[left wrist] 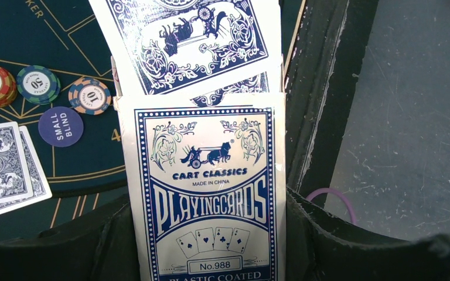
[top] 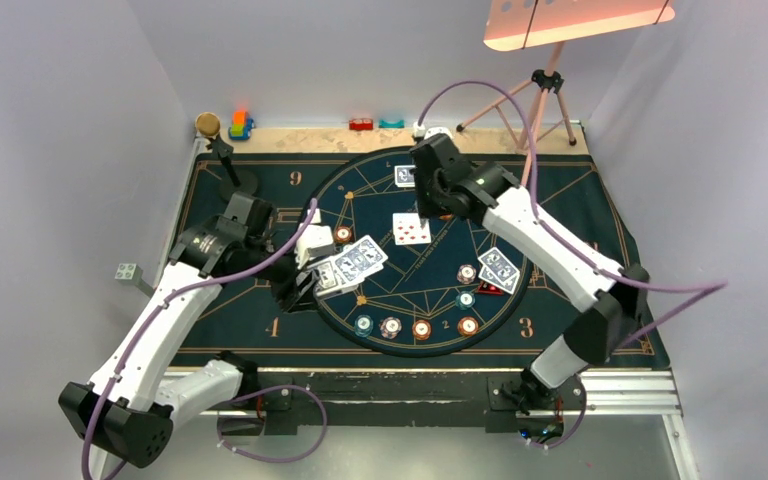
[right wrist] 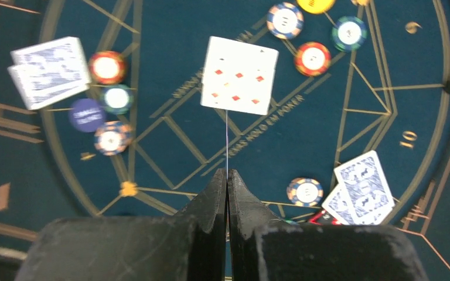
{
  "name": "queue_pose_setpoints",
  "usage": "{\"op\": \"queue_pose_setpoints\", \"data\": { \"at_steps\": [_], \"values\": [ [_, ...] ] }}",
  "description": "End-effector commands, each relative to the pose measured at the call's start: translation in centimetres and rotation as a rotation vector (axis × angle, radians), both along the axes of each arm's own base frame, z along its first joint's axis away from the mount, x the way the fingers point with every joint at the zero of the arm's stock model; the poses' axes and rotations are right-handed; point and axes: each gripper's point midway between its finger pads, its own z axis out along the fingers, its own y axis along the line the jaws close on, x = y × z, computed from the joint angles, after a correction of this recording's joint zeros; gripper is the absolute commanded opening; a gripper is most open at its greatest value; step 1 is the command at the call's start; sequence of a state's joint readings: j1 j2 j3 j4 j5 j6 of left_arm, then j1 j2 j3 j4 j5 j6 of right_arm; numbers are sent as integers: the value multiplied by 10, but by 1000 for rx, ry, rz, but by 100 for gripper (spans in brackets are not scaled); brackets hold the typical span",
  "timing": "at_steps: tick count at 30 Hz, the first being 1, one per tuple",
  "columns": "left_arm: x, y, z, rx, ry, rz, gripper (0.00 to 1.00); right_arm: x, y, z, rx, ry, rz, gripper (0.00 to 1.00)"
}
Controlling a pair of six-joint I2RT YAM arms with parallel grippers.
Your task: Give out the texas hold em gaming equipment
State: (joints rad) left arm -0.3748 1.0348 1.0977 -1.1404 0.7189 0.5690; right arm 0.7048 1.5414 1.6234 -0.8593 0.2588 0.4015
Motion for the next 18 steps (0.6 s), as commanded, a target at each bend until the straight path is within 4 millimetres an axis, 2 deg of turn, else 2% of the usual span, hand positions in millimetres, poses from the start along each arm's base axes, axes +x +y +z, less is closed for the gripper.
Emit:
{"op": "queue_pose_setpoints", "data": {
  "at_steps": [1, 10, 14, 18],
  "values": [
    [-9, -5, 12, -58, -22, -44, 0, 17, -38, -25, -238, -24, -142, 0],
    [-14, -4, 17, -67, -26, -51, 0, 34, -44, -82, -565, 24, -210, 0],
    [-14, -4, 16, -67, -25, -51, 0, 37, -33, -114, -674, 64, -184, 0],
    [-13, -5, 17, -70, -29, -49, 0, 42, -21, -134, -697, 82, -160, 0]
  ]
}}
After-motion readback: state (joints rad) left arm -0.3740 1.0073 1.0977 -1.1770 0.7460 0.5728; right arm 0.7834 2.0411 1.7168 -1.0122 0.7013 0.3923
